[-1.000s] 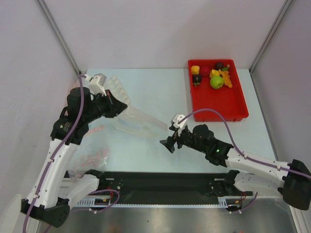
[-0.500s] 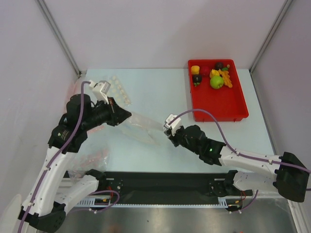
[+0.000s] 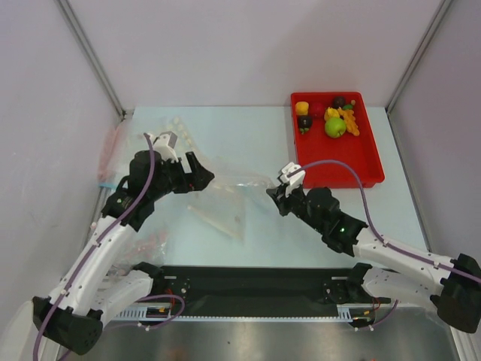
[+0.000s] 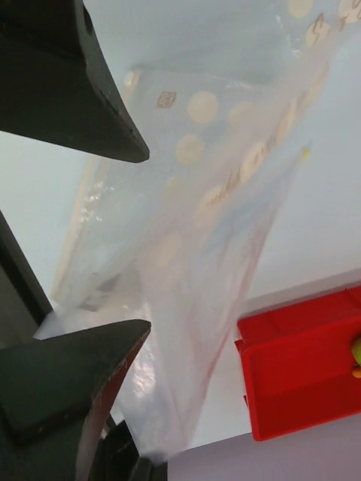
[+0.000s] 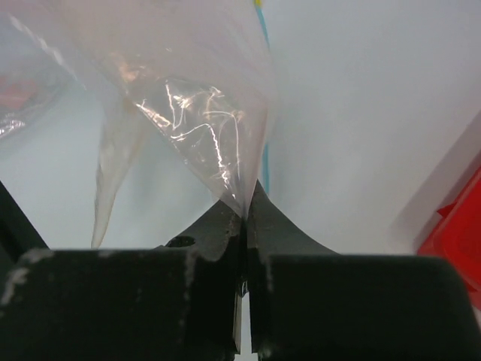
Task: Place the food in the zip-top bag and seal the zipper
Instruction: Pick up the zipper food storage bag at the corner of the board, then move the zipper food storage bag to the center of the board.
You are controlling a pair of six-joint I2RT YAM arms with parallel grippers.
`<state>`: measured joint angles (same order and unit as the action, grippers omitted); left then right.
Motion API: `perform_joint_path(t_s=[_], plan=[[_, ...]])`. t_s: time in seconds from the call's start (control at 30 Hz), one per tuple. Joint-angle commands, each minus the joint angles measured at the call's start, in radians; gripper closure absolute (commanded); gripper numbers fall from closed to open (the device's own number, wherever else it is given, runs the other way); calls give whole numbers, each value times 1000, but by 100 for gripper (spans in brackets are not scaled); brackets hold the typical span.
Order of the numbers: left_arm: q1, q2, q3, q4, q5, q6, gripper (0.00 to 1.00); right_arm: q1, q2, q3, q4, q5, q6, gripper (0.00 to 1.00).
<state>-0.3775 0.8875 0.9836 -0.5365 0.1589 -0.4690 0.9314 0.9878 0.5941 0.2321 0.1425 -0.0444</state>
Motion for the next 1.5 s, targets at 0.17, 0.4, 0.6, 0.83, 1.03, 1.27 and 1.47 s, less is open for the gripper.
perform_joint_path(t_s=[0.17,0.4,0.6,0.83,1.03,1.27,1.47], plan=[[-3,54,-169,237,18,-125,0,-219,6,-2,29,-171,226,100],[-60,120,-238,351,-27,-129,0,-401,-1,-30,35,-274,351,100],[-193,284,-185,293,-93,-28,0,-424,-57,-50,10,-215,362,100],[-297,481,-148,236,-193,12,0,-434,-201,-112,18,-143,383,100],[-293,631,-88,199,-203,46,0,-454,-267,-145,12,-89,405,100],[-224,728,-91,222,-167,46,0,-467,-279,-143,-5,-95,411,100],[-31,714,-210,372,16,-25,0,-468,-307,-151,-14,-89,414,100]])
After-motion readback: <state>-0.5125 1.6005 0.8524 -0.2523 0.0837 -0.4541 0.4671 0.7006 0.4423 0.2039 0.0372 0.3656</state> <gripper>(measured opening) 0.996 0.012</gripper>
